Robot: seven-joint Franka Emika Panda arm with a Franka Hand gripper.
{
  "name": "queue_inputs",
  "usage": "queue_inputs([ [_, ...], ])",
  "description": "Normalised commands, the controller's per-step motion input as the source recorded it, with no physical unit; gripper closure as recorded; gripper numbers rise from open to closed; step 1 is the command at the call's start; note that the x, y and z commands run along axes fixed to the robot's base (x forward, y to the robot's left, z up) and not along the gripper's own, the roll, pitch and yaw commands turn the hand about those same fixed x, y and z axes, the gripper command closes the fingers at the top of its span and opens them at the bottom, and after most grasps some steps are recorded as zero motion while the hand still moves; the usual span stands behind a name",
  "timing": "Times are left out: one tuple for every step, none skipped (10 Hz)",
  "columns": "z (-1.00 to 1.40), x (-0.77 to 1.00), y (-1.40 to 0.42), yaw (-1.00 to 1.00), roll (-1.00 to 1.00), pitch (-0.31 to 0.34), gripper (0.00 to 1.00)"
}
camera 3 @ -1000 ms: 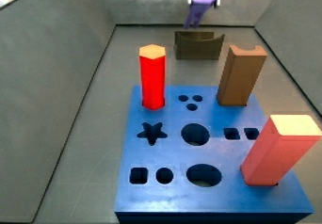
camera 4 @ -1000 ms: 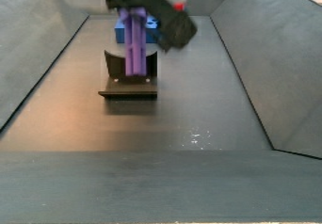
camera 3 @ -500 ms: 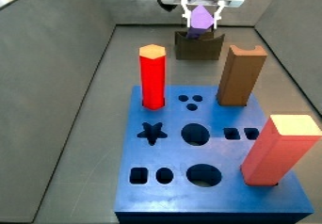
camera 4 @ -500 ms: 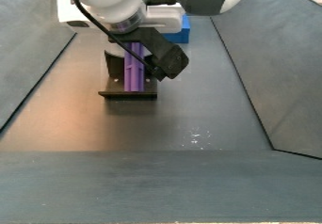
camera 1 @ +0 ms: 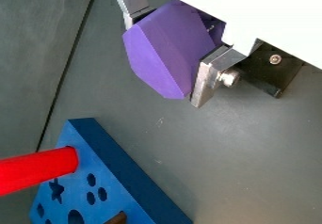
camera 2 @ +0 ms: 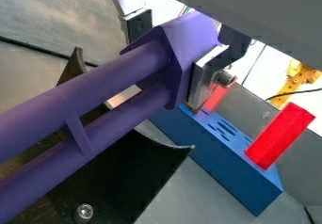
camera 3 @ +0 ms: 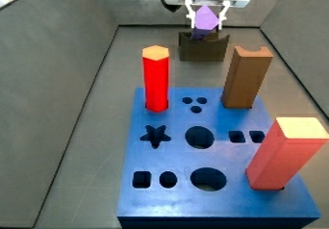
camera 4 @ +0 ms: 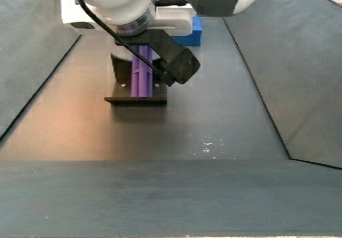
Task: Pick up the 3 prong object. Move up. Rotate the 3 prong object. Place the 3 prong object on the fixture. Regrasp the 3 prong object. Move to above the board. Insert the 3 prong object.
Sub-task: Place the 3 prong object on the fixture, then regrasp the 3 prong object.
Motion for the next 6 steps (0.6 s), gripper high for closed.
queue_inputs([
  [-0.28, 0.05, 0.12, -0.01, -0.02, -0.083, 1.00],
  [0.00, 0.00, 0.00, 0.00, 0.00, 0.000, 0.00],
  [1.00, 0.00, 0.00, -0.02, 0.00, 0.037, 0.00],
  [1.00, 0.00, 0.00, -0.02, 0.00, 0.037, 0.00],
  [1.00, -0.01, 0.01, -0.01, 0.01, 0.038, 0.00],
  [1.00, -0.02, 0.01, -0.01, 0.01, 0.035, 0.00],
])
